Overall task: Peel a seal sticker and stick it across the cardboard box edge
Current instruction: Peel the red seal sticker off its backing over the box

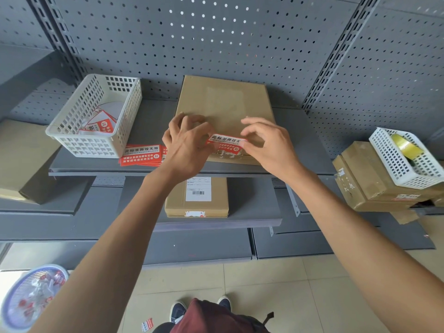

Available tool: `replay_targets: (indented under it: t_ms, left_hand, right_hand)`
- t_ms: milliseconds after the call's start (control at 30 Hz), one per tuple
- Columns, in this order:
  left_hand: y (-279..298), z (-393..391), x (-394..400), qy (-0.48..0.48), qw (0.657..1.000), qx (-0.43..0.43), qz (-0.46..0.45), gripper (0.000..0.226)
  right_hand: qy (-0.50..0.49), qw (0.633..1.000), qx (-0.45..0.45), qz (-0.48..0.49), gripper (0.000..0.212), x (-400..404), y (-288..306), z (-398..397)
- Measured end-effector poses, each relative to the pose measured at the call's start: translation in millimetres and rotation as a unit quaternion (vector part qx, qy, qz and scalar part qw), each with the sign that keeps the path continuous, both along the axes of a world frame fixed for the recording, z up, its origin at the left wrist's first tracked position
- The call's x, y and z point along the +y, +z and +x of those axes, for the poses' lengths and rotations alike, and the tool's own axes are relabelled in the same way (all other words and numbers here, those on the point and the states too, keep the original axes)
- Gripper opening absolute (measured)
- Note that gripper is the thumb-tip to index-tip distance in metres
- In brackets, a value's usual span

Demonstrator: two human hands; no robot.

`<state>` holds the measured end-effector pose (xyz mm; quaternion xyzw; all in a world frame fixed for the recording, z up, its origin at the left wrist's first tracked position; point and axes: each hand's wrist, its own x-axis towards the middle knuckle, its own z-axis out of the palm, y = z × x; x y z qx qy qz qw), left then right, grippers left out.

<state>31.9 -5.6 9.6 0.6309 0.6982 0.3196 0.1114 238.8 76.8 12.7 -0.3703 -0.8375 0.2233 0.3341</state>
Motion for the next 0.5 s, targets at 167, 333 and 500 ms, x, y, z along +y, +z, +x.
replay_targets:
  t_ms: [167,333,500]
  left_hand:
    - [-0.3,0.0,-0.1,0.000,1.000,0.002,-0.003,0.018]
    - [-0.4,-1.3,-0.5,-0.008,1.000,-0.007,-0.008,0.018]
    - [-0.8,-2.3,-0.2,-0.004,1.000,-0.013,-0.007,0.019]
  right_hand:
    - [0.001,1.000,-0.019,0.002,0.005,-0.5,0.5,0.7]
    - [0.014,1.000,-0.021,-0.012,0.007,-1.1,0.9,2.5]
    - [0.018,1.000,-0.011,-0.015,0.008,-1.6,-0.5,2.3]
